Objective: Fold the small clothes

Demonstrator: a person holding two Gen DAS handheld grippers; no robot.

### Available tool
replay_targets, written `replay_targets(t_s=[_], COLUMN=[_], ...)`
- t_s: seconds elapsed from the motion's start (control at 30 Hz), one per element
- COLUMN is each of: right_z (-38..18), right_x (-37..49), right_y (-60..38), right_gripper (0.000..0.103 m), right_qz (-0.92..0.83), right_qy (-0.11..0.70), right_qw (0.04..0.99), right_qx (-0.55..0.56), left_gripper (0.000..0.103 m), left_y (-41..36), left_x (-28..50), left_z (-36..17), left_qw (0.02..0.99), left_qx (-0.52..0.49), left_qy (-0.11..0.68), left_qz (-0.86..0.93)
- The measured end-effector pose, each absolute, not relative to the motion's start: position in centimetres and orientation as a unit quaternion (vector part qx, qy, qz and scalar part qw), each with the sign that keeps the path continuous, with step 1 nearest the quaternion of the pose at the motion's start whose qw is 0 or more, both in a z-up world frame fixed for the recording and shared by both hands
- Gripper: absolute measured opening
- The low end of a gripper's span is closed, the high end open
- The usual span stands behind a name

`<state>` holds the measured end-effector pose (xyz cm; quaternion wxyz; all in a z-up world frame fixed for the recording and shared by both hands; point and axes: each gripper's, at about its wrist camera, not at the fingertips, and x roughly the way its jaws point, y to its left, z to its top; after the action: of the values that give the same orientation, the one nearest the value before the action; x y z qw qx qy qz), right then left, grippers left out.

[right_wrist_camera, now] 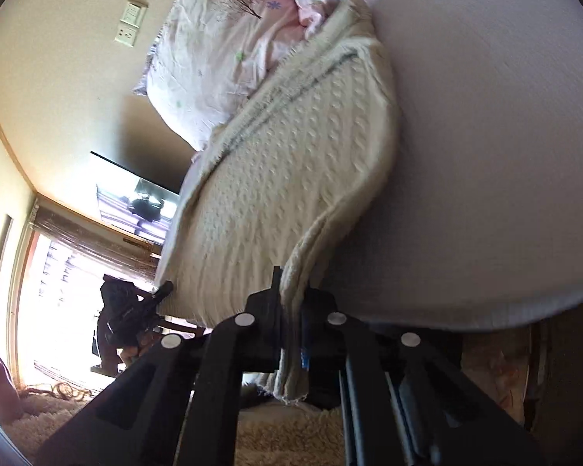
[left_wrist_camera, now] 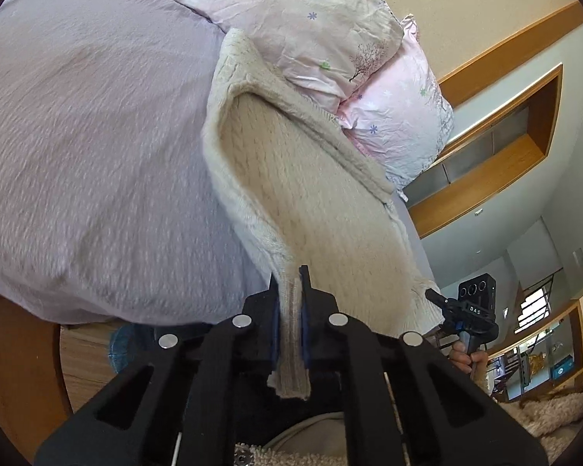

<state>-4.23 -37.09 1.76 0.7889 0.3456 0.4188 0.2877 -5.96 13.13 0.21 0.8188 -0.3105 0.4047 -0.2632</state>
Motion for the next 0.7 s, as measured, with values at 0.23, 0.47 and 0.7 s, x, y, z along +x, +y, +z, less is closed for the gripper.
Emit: replay_targets(t_s=[0.23,0.47,0.7], right_z=[9.5,2.5,2.3], right_x=[9.6,21.7,20.5], right_y=[-37.8,-39.3,-40.8], right_gripper=[0.007,0.007,0.1], right_qz=[0.263,0.097,0.01], right_qy=[0.278,0.333,0.27], right_qw=[0.848,0.819,0.858], right_qx=[0.367,0.458,0.436], left_gripper=[0.007,0.007,0.095], left_y=[16.3,13.6,12.6], left_x=[7.3,22.6,23.4], left_z=[6.3,1.9,3.9], left_qw=[0.832,0.812,0.828], left_qx=[-0.399,-0.413,-0.377], left_qy=[0.317,0.398,0.383], left_qz=[-0.221,-0.11,-0.161])
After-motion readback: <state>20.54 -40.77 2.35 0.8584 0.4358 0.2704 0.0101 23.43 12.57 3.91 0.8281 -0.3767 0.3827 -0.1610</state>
